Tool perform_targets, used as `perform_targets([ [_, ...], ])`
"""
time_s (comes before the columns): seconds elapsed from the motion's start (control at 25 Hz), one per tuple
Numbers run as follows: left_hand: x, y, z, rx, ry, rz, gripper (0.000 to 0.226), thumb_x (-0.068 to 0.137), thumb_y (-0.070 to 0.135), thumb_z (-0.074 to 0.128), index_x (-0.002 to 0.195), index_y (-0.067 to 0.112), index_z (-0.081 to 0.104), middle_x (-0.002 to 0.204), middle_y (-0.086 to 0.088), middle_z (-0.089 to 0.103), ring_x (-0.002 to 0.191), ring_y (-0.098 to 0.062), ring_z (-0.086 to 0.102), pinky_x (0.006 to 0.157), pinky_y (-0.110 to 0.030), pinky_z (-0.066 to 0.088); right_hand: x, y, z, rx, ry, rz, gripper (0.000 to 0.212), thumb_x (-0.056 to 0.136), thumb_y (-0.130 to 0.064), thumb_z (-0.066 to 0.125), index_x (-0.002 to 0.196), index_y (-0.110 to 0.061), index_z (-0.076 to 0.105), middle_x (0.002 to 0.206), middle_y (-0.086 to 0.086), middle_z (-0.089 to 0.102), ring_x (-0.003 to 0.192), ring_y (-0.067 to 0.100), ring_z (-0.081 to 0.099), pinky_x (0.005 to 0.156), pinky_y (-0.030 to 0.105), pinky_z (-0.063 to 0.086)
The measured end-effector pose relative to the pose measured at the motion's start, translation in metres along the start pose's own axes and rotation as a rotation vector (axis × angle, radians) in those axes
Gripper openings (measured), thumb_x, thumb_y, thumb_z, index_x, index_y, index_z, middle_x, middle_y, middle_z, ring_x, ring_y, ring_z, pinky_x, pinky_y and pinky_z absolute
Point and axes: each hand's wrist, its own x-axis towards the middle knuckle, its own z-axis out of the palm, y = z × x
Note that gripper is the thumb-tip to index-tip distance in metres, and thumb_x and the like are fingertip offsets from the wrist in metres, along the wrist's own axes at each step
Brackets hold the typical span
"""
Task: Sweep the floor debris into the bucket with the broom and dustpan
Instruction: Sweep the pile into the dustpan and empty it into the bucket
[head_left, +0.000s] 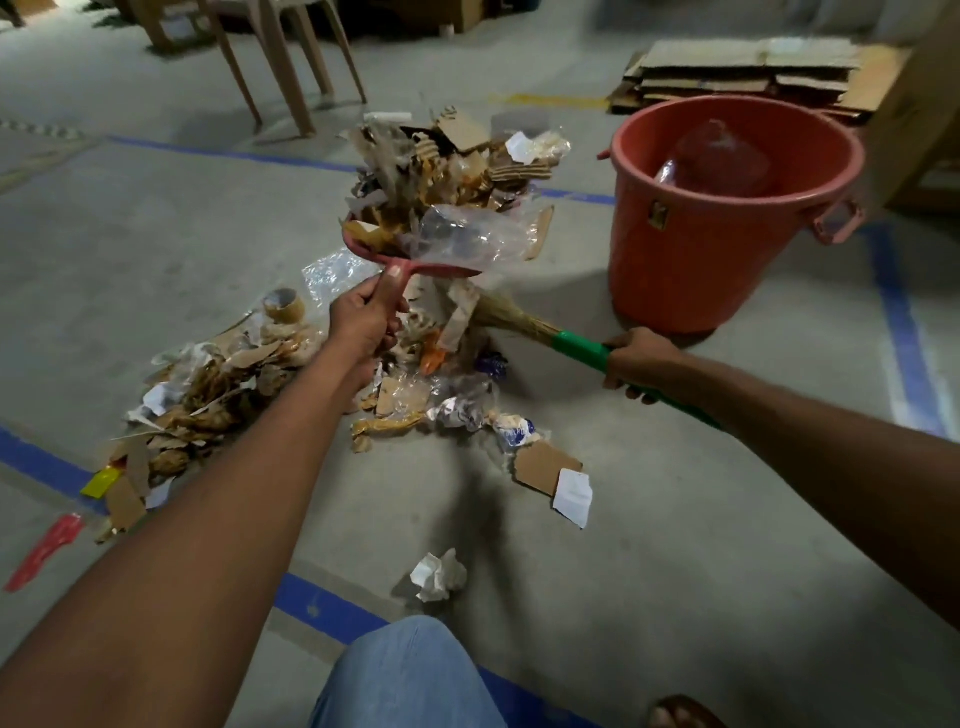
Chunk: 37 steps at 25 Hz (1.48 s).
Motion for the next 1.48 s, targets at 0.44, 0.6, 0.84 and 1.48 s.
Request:
perform_targets([
  [0.44,0.039,0.072,0.131,0.084,-0.206,-0.027,0.036,0.087,0.055,0.074,0.087,0.018,0.073,0.076,0.0,0.061,0.055,-0.008,0.043,0.042,-0.019,0.037,-0.009,0.009,-0.037,-0.035,0.053,0.061,0.033,0.086,-0.017,0.066,0.118,-0.013,0.067,0.09,0.008,0.074,0.078,0.023,0.073,0.071,0.038,0.064],
  [0.6,0.06,0.096,0.188,0.174,-0.209,-0.084,0.038,0.088,0.051,0.075,0.091,0.013,0.071,0.076,-0.001,0.064,0.049,-0.007,0.042,0.039,-0.017,0.035,-0.007,0.029,-0.029,-0.078,0.008,0.057,0.04,0.084,-0.017,0.068,0.124,-0.013,0.065,0.088,0.007,0.072,0.078,0.021,0.073,0.071,0.037,0.064],
  [0.84,0.081,0.125,0.293,0.25,-0.309,-0.163,0.02,0.098,0.033,0.068,0.093,0.014,0.062,0.068,0.0,0.057,0.03,0.0,0.035,0.03,-0.012,0.028,0.005,0.039,-0.023,-0.075,-0.009,0.074,0.044,0.086,-0.02,0.07,0.128,-0.014,0.062,0.091,0.005,0.071,0.081,0.019,0.073,0.073,0.036,0.064],
  [1.48,0.092,0.199,0.414,0.753,-0.373,0.021,0.017,0.089,0.005,0.066,0.106,0.007,0.065,0.078,-0.009,0.065,0.047,-0.013,0.064,0.043,-0.019,0.05,0.012,0.068,-0.061,-0.017,-0.031,0.072,0.034,0.08,-0.016,0.068,0.112,-0.008,0.067,0.087,0.007,0.074,0.067,0.018,0.067,0.067,0.033,0.061],
])
